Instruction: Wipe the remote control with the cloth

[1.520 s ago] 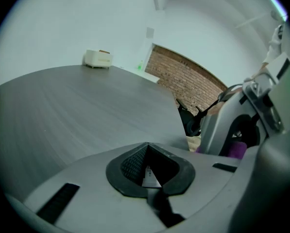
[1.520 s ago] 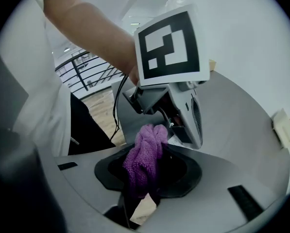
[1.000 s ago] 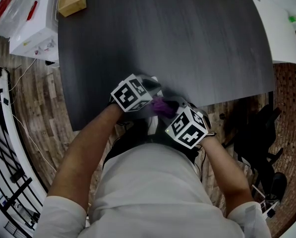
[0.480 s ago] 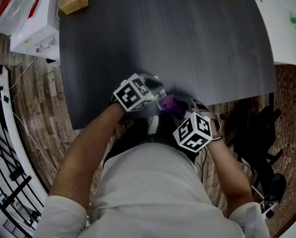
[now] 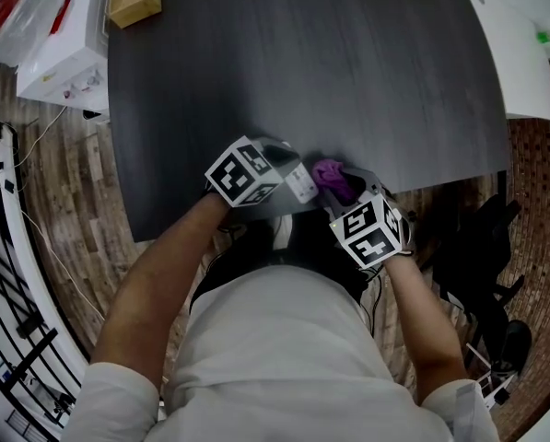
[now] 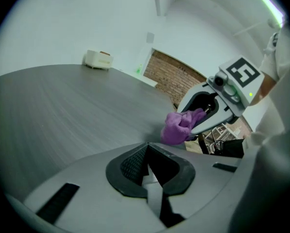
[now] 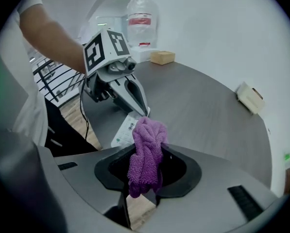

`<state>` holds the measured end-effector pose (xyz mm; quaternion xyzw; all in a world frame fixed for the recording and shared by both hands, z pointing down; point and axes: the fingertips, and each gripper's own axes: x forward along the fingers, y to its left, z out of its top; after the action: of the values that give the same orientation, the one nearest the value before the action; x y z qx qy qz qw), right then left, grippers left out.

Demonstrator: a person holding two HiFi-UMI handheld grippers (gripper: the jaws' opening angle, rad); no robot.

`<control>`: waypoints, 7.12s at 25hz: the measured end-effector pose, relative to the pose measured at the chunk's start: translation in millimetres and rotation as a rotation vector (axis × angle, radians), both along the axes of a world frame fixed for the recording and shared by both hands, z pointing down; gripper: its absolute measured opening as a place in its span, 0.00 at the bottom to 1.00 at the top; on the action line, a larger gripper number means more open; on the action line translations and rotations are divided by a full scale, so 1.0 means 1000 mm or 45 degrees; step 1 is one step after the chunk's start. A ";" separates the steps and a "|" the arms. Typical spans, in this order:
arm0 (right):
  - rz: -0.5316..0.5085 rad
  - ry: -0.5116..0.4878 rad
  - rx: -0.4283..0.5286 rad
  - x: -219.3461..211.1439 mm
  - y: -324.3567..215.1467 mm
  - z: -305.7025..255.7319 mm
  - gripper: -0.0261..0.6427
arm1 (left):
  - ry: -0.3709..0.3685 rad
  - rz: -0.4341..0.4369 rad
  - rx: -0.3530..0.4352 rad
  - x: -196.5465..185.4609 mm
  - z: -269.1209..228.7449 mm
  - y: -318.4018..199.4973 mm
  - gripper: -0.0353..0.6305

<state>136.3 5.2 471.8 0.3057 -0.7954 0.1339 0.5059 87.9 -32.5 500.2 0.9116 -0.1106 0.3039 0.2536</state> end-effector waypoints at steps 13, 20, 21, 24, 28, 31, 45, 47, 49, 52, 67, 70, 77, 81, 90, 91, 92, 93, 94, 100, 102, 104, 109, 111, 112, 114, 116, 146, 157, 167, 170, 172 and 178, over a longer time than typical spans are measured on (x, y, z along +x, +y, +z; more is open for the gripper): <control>0.049 -0.090 -0.073 -0.027 0.006 0.021 0.22 | 0.361 -0.841 -0.676 -0.047 0.003 0.027 0.31; 0.097 -0.142 -0.091 -0.033 0.010 0.023 0.22 | 0.402 -0.893 -0.806 -0.032 0.007 0.002 0.32; 0.095 -0.141 -0.089 -0.033 0.011 0.023 0.22 | 0.410 -0.914 -0.843 -0.033 0.009 0.000 0.31; 0.078 -0.134 -0.078 -0.034 0.013 0.023 0.22 | 0.403 -0.935 -0.907 -0.035 0.014 -0.002 0.19; 0.065 -0.142 -0.071 -0.036 0.013 0.022 0.22 | 0.370 -0.925 -0.900 -0.035 0.016 -0.003 0.18; 0.075 -0.169 -0.067 -0.034 0.013 0.018 0.22 | 0.431 -0.906 -0.884 -0.037 0.011 -0.001 0.17; -0.148 -0.323 0.269 -0.081 -0.063 -0.061 0.22 | 1.073 -0.748 -0.958 -0.078 -0.063 0.017 0.17; -0.173 -0.339 0.266 -0.088 -0.065 -0.064 0.22 | 1.089 -0.769 -0.939 -0.081 -0.066 0.013 0.17; -0.154 -0.376 0.242 -0.091 -0.062 -0.065 0.22 | 1.101 -0.801 -0.920 -0.085 -0.068 0.009 0.17; -0.130 -0.411 0.186 -0.094 -0.050 -0.059 0.22 | 1.148 -0.900 -0.910 -0.094 -0.066 0.002 0.17; -0.177 -0.366 0.064 -0.095 0.003 -0.029 0.22 | 1.150 -1.178 -0.826 -0.122 -0.049 -0.018 0.16; -0.224 -0.331 0.050 -0.098 0.022 -0.024 0.22 | 1.121 -1.209 -0.804 -0.126 -0.046 -0.021 0.16; -0.488 -0.358 -0.038 -0.113 0.071 -0.023 0.22 | 0.890 -1.066 -0.612 -0.128 -0.046 -0.021 0.16; -0.395 -0.318 0.076 -0.094 0.034 -0.036 0.22 | 0.530 -0.754 -0.285 -0.116 -0.053 -0.008 0.16; -0.377 -0.243 0.276 -0.097 -0.034 -0.065 0.22 | 0.150 -0.381 0.096 -0.091 -0.052 0.018 0.16; -0.400 -0.234 0.293 -0.102 -0.036 -0.067 0.22 | 0.131 -0.356 0.111 -0.088 -0.051 0.021 0.16; -0.422 -0.222 0.307 -0.107 -0.038 -0.068 0.22 | 0.117 -0.338 0.122 -0.086 -0.051 0.023 0.16; -0.444 -0.206 0.320 -0.110 -0.039 -0.068 0.22 | 0.108 -0.329 0.127 -0.085 -0.050 0.024 0.16; -0.465 -0.191 0.328 -0.112 -0.039 -0.067 0.22 | 0.104 -0.326 0.126 -0.084 -0.049 0.026 0.16; -0.488 -0.165 0.276 -0.106 -0.030 -0.053 0.22 | 0.160 -0.344 0.079 -0.087 -0.050 0.031 0.16; -0.464 -0.156 0.247 -0.100 -0.029 -0.047 0.22 | 0.194 -0.374 0.042 -0.087 -0.050 0.030 0.16; -0.426 -0.135 0.219 -0.093 -0.029 -0.040 0.22 | 0.234 -0.422 -0.009 -0.087 -0.049 0.029 0.16; -0.440 -0.072 0.080 -0.081 -0.003 -0.011 0.22 | 0.490 -0.764 -0.237 -0.105 -0.051 0.005 0.16; -0.458 -0.076 0.034 -0.082 0.014 -0.002 0.22 | 0.663 -0.981 -0.351 -0.121 -0.057 -0.015 0.16; -0.442 -0.088 0.022 -0.082 0.019 0.000 0.22 | 0.753 -1.083 -0.402 -0.129 -0.060 -0.026 0.16; -0.407 -0.121 0.013 -0.087 0.025 0.001 0.22 | 0.921 -1.258 -0.497 -0.146 -0.063 -0.044 0.16; -0.435 -0.149 0.022 -0.098 0.031 -0.003 0.22 | 1.044 -1.362 -0.580 -0.155 -0.063 -0.052 0.16; -0.071 -0.259 0.293 -0.098 -0.047 -0.037 0.22 | -0.307 -0.357 0.342 -0.074 -0.015 0.013 0.16; -0.204 -0.179 0.277 -0.112 -0.042 -0.022 0.22 | -0.357 -0.253 0.556 -0.076 -0.011 0.028 0.40; -0.180 -0.188 0.267 -0.103 -0.041 -0.021 0.22 | -0.384 -0.334 0.437 -0.111 0.016 0.051 0.22; -0.160 -0.168 0.263 -0.098 -0.042 -0.021 0.22 | -0.427 -0.309 0.529 -0.109 0.009 0.048 0.21; -0.152 -0.147 0.252 -0.098 -0.041 -0.021 0.22 | -0.473 -0.284 0.581 -0.108 0.006 0.047 0.21; -0.223 -0.160 0.234 -0.123 -0.013 -0.025 0.22 | -0.549 -0.230 0.632 -0.104 0.005 0.045 0.21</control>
<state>13.4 -8.0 446.8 0.2713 -0.8580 0.0345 0.4348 -16.1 12.4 505.5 0.8469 -0.3126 0.4298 0.0207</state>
